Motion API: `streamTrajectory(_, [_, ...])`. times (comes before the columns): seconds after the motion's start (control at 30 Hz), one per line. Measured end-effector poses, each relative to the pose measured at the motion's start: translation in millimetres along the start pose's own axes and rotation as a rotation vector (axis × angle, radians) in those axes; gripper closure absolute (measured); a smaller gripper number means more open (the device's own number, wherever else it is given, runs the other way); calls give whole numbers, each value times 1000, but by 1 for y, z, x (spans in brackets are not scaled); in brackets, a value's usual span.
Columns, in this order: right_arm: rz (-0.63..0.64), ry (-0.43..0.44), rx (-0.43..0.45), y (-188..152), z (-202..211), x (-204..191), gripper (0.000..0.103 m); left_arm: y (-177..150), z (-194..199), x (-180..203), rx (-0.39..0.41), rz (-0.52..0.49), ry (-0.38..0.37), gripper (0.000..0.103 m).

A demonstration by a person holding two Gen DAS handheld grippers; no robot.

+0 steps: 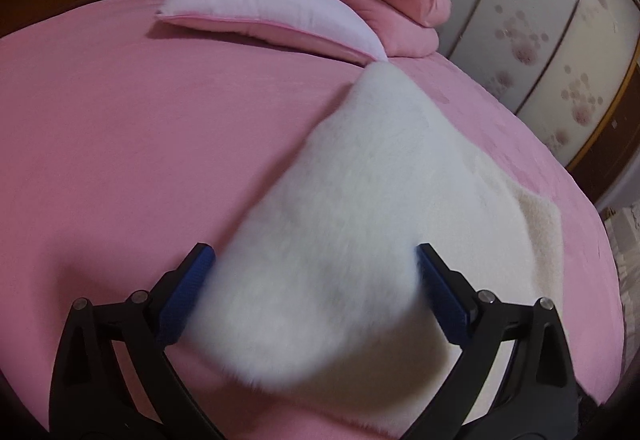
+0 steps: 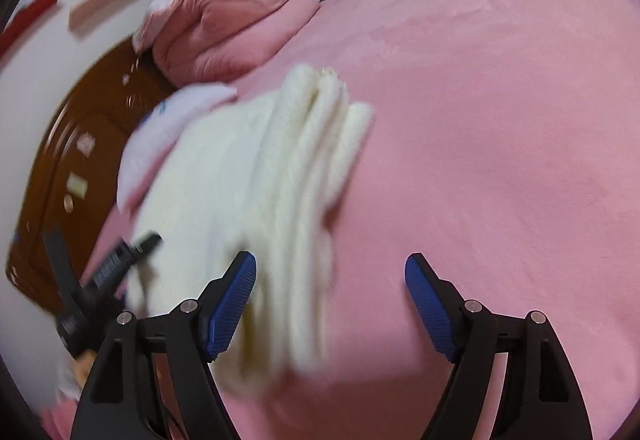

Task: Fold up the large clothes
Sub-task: 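Lower the cardigan beside the white pillow and open both grippers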

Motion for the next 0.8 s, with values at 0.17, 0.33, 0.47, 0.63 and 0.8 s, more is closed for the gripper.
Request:
streamTrajectory(0.17, [-8,-72,12,-35,31,8,25,-48,9,-23,-80,219,29,1])
streamTrajectory(0.33, [64,-98,-22,-66,62,16,22,-91,41,-20,-43,188,140,1])
streamTrajectory(0.47, [141,-174,-20,-81,103,31,21,-143,83,-13,-111,145,329,1])
streamTrajectory(0.63, [166,-222,-9,-100,181,73,21,-229,160,19,-162,133,407,1])
streamTrajectory(0.8, [159,-257,-46,-126,285,147,21,-330,237,79,-245,32,420,1])
Point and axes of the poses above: each gripper's, at about its wrist camera, not at the fingertips, and z roughly against the way its jaws point, x to its right, y to its top, the point moved 5 cm from there along -z, roughly the way its jaws point, and after that the axes turned 13 degrees about y, right-handed, at the moved point
